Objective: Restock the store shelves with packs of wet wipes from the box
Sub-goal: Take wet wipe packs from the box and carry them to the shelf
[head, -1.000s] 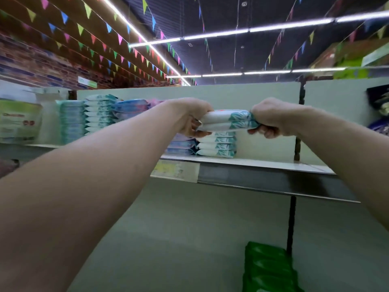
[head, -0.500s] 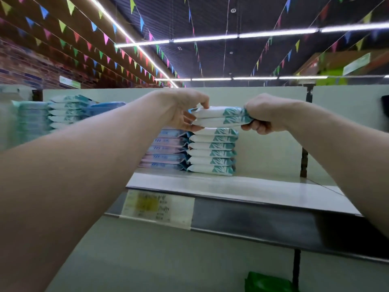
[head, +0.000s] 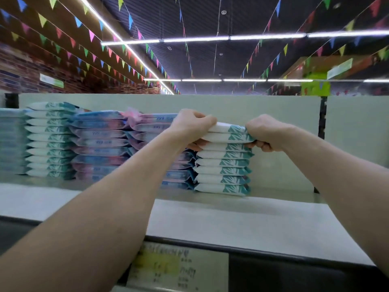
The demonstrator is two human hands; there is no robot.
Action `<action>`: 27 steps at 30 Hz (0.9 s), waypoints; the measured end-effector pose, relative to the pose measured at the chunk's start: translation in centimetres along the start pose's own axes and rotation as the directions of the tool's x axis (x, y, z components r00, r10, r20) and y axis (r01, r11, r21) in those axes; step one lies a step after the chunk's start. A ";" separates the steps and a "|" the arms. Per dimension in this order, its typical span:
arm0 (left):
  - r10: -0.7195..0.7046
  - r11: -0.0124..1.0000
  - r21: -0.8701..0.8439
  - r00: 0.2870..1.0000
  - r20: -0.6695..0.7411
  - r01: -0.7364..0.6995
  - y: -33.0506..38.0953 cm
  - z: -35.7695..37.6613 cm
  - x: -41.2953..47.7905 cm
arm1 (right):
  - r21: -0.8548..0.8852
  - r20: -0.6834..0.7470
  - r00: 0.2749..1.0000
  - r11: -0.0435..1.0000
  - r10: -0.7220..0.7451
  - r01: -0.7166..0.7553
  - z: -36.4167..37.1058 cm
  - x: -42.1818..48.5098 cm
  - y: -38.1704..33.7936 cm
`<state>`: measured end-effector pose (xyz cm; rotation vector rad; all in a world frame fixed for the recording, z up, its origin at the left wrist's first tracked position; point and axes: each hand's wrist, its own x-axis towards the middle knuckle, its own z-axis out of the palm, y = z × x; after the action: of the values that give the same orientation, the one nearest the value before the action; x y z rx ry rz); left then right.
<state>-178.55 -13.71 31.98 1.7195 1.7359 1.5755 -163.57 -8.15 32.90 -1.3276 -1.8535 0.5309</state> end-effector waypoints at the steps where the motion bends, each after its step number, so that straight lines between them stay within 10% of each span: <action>1: 0.026 0.999 0.023 0.999 0.022 -0.026 -0.1 -0.3 -0.2 | -0.010 -0.017 1.000 1.000 -0.001 0.001 0.0 0.0 -0.1; 6: 0.221 0.863 0.465 0.975 0.008 -0.200 -0.4 -1.3 -0.6 | -0.055 -0.064 0.998 0.998 0.003 -0.007 0.2 0.1 -0.2; 22: 0.350 0.637 0.718 0.935 0.056 -0.281 -0.9 0.2 0.4 | -0.020 0.166 0.974 0.987 -0.156 0.161 -1.6 -0.7 1.5; 27: 0.353 0.701 0.645 0.934 0.057 -0.304 -1.2 0.1 0.6 | -0.071 0.069 0.970 0.969 -0.234 0.239 -1.4 -0.4 1.6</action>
<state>-179.35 -12.87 31.27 2.4374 2.3012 1.2181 -161.50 -8.09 32.49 -1.1301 -2.0672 0.3791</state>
